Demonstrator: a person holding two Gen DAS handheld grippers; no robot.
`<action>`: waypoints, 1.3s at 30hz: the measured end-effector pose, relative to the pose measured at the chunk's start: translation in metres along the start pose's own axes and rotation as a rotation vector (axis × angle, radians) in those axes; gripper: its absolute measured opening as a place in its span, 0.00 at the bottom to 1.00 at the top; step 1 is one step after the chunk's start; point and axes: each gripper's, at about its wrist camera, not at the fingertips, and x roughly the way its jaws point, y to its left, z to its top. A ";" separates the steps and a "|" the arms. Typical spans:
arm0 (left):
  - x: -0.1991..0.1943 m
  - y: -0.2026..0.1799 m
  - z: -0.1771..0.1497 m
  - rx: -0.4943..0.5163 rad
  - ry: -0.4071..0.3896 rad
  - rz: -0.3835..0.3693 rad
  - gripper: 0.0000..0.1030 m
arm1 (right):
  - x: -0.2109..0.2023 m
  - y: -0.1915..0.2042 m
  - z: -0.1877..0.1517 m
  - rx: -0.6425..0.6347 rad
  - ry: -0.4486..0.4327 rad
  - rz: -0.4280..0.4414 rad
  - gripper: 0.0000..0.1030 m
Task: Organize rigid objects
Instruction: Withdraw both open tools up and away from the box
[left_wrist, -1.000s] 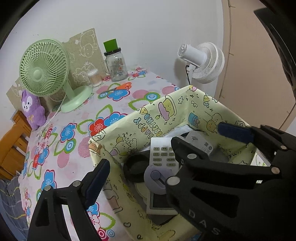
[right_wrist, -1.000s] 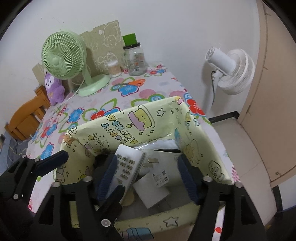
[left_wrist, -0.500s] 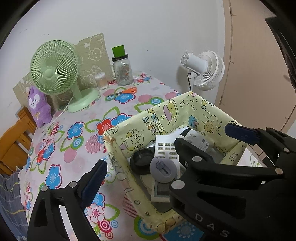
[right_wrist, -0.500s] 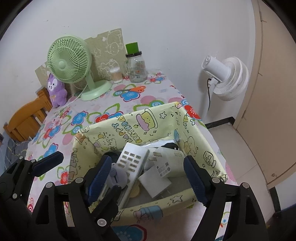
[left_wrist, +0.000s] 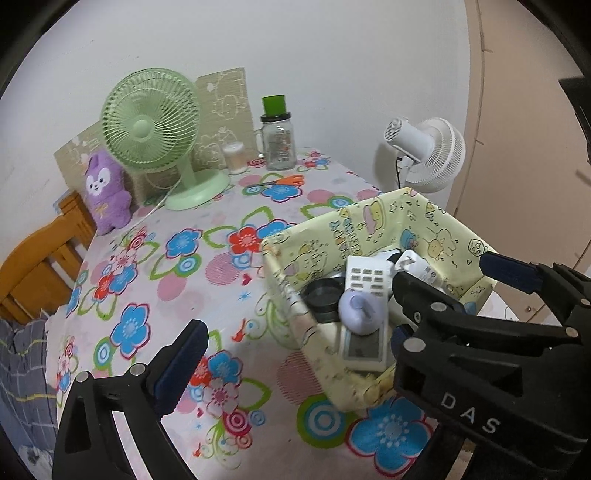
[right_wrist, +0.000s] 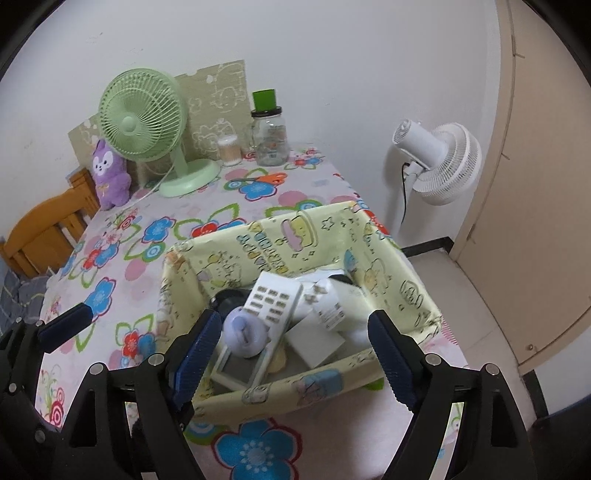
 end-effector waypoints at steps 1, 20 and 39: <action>-0.003 0.003 -0.002 -0.004 -0.004 0.004 0.98 | -0.002 0.003 -0.001 -0.003 -0.005 0.002 0.82; -0.026 0.073 -0.048 -0.161 -0.011 0.105 1.00 | -0.017 0.062 -0.028 -0.088 -0.075 0.106 0.88; -0.065 0.118 -0.075 -0.299 -0.135 0.185 1.00 | -0.041 0.065 -0.037 -0.071 -0.219 0.138 1.00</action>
